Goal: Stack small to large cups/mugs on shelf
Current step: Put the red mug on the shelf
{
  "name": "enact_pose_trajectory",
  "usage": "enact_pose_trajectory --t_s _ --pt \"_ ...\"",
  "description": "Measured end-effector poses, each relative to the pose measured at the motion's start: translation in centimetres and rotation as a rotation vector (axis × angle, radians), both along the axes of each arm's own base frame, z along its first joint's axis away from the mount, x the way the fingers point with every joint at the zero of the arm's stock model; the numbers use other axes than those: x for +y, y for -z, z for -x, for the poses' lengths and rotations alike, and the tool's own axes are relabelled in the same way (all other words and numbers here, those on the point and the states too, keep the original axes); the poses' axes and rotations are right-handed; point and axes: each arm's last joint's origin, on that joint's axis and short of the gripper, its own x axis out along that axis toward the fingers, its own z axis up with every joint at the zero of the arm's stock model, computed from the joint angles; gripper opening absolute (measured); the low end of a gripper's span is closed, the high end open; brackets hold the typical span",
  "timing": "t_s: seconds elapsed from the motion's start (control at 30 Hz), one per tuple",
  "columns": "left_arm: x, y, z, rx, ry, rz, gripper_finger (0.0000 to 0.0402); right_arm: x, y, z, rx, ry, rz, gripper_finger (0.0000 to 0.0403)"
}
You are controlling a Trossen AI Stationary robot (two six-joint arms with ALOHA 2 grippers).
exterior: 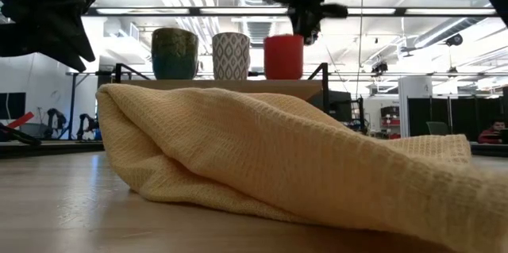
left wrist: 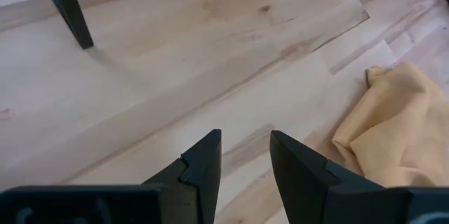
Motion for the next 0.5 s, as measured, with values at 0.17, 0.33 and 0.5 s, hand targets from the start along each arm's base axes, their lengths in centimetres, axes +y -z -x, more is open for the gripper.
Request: enact_pose_trajectory --t_s 0.17,0.33,0.5 --pt "-0.1 0.0 -0.1 -0.017 -0.014 0.019 0.0109 -1.8 0.0 0.1 -0.008 0.022 -0.022 0.0009" --pt "-0.2 -0.1 -0.3 -0.038 -0.014 0.031 0.0109 -2.8 0.2 0.2 -0.023 0.038 -0.089 0.0009" --pt "-0.2 -0.1 -0.3 -0.036 -0.014 0.027 0.0109 -2.7 0.3 0.5 -0.007 0.074 -0.109 0.0013"
